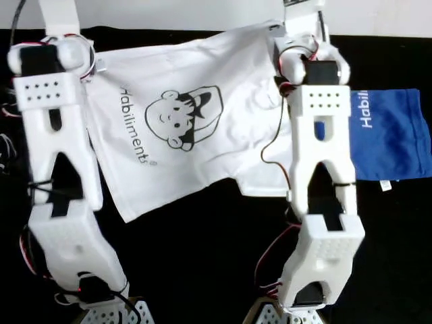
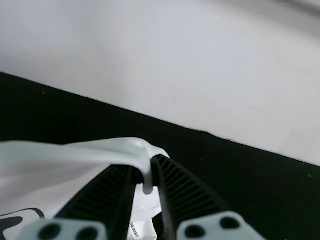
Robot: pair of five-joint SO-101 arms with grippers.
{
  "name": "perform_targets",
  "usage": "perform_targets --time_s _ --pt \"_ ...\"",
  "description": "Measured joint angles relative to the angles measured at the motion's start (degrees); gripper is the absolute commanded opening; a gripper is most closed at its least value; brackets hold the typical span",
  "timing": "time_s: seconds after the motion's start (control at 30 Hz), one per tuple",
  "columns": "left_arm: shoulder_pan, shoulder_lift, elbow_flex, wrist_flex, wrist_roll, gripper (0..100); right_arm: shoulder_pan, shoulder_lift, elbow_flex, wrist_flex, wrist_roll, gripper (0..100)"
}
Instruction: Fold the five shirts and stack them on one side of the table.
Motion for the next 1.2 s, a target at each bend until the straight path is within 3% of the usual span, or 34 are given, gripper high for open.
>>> perform_targets --time_s 0.33,0.5,0.77,1.03,1.2 --pt "1.8 15.8 -2.0 -0.4 0.0 1 -2.0 16.5 0.0 -1.3 0.0 0.5" --pt "3.3 17.1 -2.0 6.1 0.0 1 -2.2 18.2 -0.7 0.1 0.0 0.5" --pt "3.9 14.9 -1.5 22.1 0.0 1 -1.4 18.2 -14.8 26.3 0.0 0.5" --pt "5.2 -1.8 20.9 22.4 -0.4 1 -1.3 18.2 -24.5 49.1 0.0 0.5" --pt "5.7 -13.2 39.5 15.8 -0.4 1 0.8 18.1 -24.4 53.0 0.0 0.5"
